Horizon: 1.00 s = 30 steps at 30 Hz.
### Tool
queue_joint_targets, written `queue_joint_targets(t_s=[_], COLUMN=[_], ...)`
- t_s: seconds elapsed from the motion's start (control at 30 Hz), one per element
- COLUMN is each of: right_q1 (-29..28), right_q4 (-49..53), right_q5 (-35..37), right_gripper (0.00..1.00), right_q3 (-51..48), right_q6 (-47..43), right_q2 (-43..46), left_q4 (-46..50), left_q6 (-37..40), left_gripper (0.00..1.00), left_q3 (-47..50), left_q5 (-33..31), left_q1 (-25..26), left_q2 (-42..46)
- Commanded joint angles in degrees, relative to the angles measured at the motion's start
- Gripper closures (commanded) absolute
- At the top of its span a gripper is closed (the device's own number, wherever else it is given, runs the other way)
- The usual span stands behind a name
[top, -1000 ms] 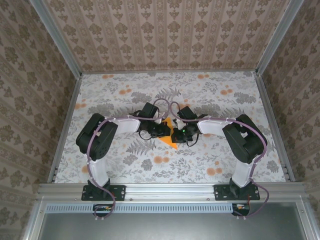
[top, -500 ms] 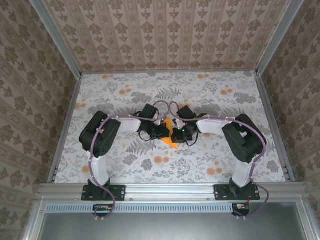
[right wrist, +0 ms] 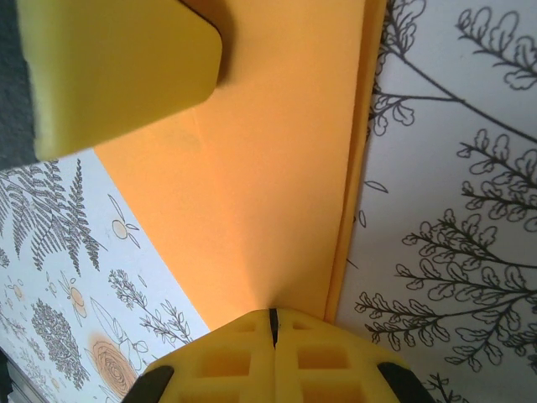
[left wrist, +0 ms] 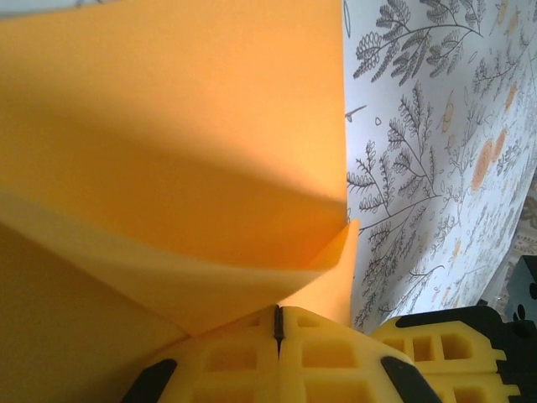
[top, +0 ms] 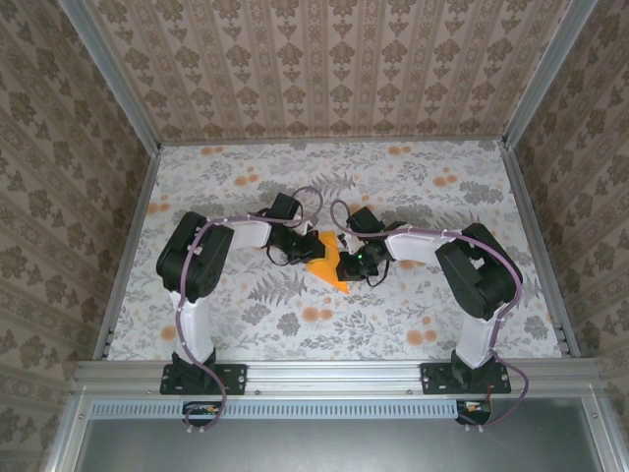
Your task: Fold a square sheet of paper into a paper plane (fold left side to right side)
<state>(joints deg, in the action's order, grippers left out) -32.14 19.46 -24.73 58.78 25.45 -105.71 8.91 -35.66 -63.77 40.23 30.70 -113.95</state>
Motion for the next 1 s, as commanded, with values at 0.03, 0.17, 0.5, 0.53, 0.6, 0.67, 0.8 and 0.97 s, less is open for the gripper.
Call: queue_joint_targets(t_s=[0.03, 0.17, 0.5, 0.53, 0.6, 0.67, 0.8, 0.97], right_q1=[0.1, 0.1, 0.1, 0.1, 0.1, 0.1, -0.2, -0.5], right_q4=[6.9, 7.0, 7.4, 7.4, 7.4, 7.5, 7.7, 7.7], right_q5=[7.6, 7.4, 7.1, 7.1, 7.1, 7.1, 7.0, 6.6], right_gripper=[1.0, 1.0, 1.0, 1.0, 1.0, 1.0, 1.0, 1.0], right_q3=[-3.0, -3.3, -3.9, -3.9, -4.0, -4.0, -3.8, -3.6], right_q6=[-1.1, -0.9, -0.7, -0.7, -0.6, -0.6, -0.5, -0.5], right_q2=[-3.0, -2.7, -1.5, -1.4, -1.2, -1.0, -0.9, -1.2], left_q4=[2.2, 3.3, 4.5, 4.5, 4.7, 5.0, 6.2, 7.7], left_q6=[4.2, 6.1, 8.6, 8.6, 8.9, 9.1, 9.5, 10.2], left_gripper=[0.99, 0.99, 0.98, 0.98, 0.98, 0.98, 0.96, 0.93], left_q3=[-2.2, -3.3, -7.2, -7.6, -8.5, -9.2, -11.3, -13.5], left_q5=[-7.8, -8.5, -8.7, -8.7, -8.6, -8.7, -8.4, -8.6], left_q1=[-4.2, -7.5, -13.0, -13.5, -14.4, -15.2, -16.3, -16.5], left_q2=[-3.2, -4.2, -8.0, -8.3, -8.9, -9.3, -9.9, -10.0])
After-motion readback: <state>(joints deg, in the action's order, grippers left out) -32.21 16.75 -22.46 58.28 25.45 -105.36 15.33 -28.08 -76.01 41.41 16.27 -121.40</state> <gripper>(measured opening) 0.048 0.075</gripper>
